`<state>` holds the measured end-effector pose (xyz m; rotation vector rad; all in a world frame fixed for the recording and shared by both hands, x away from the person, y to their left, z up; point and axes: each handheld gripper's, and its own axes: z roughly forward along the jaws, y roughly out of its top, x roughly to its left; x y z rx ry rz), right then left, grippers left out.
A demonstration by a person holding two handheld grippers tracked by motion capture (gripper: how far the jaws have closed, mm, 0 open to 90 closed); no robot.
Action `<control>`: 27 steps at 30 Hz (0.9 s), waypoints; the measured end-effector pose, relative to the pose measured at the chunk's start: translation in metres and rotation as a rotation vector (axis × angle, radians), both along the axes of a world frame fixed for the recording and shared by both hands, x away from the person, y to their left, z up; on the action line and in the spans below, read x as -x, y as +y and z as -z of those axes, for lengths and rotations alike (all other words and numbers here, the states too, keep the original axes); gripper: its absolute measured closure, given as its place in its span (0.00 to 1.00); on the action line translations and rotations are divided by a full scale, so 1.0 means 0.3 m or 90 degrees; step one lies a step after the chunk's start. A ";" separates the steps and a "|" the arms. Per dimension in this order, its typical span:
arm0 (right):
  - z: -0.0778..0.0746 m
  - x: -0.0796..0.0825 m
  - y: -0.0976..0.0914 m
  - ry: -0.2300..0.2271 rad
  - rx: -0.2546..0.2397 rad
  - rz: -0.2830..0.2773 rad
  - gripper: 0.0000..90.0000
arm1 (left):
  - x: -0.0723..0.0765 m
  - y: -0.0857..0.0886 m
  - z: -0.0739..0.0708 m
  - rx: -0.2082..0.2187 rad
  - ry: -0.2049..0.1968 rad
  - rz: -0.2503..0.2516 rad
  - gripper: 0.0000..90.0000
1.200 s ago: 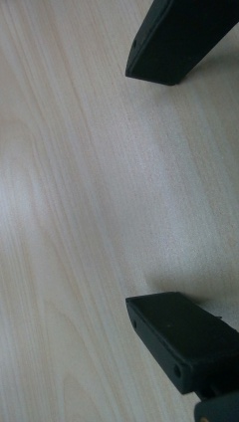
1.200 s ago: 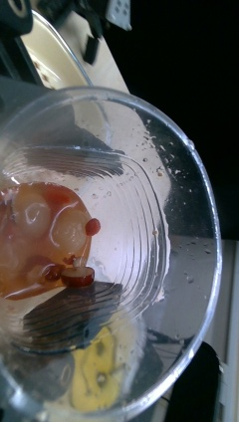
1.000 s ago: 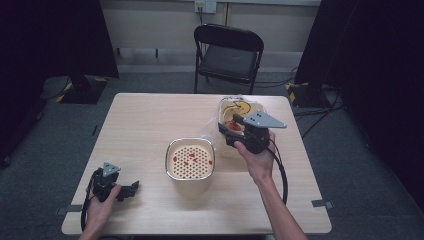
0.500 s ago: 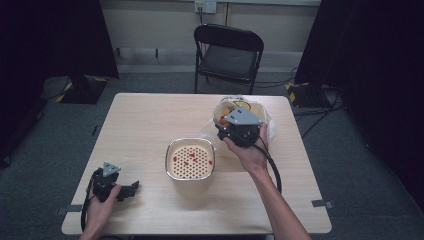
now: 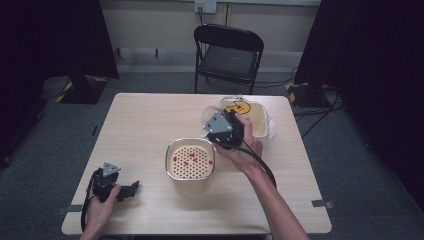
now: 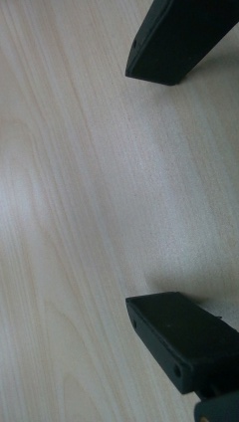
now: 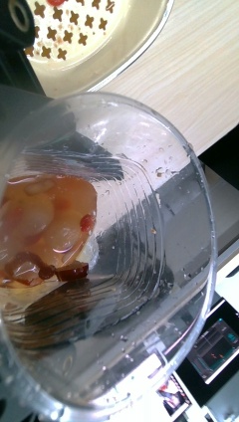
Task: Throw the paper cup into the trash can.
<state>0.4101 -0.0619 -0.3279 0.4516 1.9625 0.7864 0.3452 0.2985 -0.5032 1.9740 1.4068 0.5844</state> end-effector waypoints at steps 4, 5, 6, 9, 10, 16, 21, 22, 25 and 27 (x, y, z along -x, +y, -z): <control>0.007 0.012 0.033 -0.030 0.071 -0.005 0.50 | 0.000 0.000 0.000 0.000 0.000 0.000 0.00; 0.012 0.016 0.041 -0.032 0.087 -0.007 0.50 | 0.000 0.000 0.000 0.000 0.000 0.000 0.00; 0.015 0.019 0.047 -0.030 0.094 -0.008 0.50 | 0.000 0.000 0.000 0.000 0.000 0.000 0.00; 0.026 0.028 0.067 -0.034 0.128 -0.010 0.50 | 0.000 0.000 0.000 0.000 0.000 0.000 0.00; 0.031 0.029 0.074 -0.037 0.145 -0.011 0.50 | 0.000 0.000 0.000 0.000 0.000 0.000 0.00; 0.064 0.046 0.116 -0.076 0.253 -0.015 0.50 | 0.000 0.000 0.000 0.000 0.000 0.000 0.00; 0.079 0.053 0.138 -0.101 0.310 -0.015 0.50 | 0.000 0.000 0.000 0.000 0.000 0.000 0.00; 0.082 0.052 0.143 -0.115 0.334 -0.021 0.50 | 0.000 0.000 0.000 0.000 0.000 0.000 0.00; 0.096 0.062 0.155 -0.138 0.381 -0.017 0.50 | 0.000 0.000 0.000 0.000 0.000 0.000 0.00; 0.101 0.063 0.162 -0.151 0.402 -0.020 0.50 | 0.000 0.000 0.000 0.000 0.000 0.000 0.00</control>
